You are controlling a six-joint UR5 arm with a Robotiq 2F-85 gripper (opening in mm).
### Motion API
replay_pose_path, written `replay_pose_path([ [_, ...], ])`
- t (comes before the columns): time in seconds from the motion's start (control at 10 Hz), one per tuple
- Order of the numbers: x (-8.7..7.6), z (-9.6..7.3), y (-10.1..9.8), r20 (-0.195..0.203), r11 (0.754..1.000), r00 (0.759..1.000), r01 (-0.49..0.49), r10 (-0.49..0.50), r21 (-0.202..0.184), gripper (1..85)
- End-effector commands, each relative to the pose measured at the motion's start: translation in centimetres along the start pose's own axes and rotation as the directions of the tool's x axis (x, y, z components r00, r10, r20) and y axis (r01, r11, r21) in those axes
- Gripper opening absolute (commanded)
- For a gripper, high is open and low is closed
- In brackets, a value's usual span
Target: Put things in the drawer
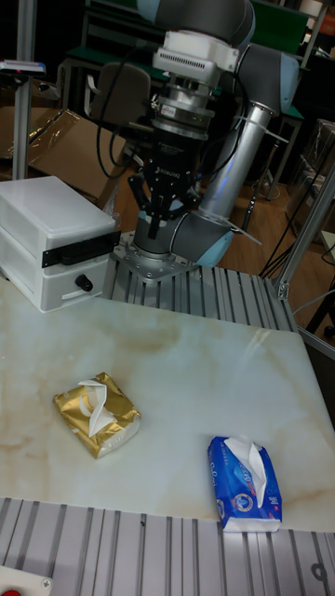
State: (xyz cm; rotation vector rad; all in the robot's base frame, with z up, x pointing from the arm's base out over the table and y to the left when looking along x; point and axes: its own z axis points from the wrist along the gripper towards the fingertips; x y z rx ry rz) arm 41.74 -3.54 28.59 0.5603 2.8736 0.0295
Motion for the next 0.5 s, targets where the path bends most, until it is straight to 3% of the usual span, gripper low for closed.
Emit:
replay_pose_path([
  [0.0, 0.23, -1.12, 0.41, 0.004, 0.994, 0.995, -0.101, 0.102, -0.030, 1.0],
  [0.4, 0.98, -1.15, 0.24, -0.019, 0.996, 0.996, -0.084, 0.084, -0.021, 1.0],
])
